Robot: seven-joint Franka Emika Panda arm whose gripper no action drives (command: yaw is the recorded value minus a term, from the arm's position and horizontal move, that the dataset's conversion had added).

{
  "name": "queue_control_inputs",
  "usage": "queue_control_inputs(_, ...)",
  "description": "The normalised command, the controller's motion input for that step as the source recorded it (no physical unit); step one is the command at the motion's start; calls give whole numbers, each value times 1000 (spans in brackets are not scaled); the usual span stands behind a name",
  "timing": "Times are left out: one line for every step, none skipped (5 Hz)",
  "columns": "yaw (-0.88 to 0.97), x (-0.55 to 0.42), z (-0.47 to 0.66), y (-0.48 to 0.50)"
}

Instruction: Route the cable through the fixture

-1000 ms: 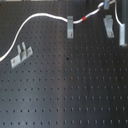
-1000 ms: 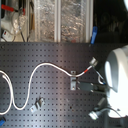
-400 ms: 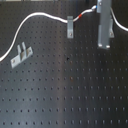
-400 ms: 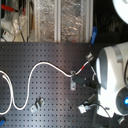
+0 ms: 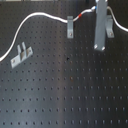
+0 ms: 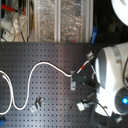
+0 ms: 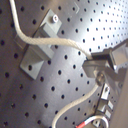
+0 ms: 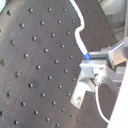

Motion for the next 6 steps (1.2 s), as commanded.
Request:
queue_control_inputs(83,-458,192,-37)
queue_control_inputs(0,-147,-5,35)
queue_control_inputs(0,7,-435,32)
queue_control_inputs(97,16,-656,53)
queue_control_inputs(0,-4,3,-14)
queue_control_inputs(-34,-54,558,-125)
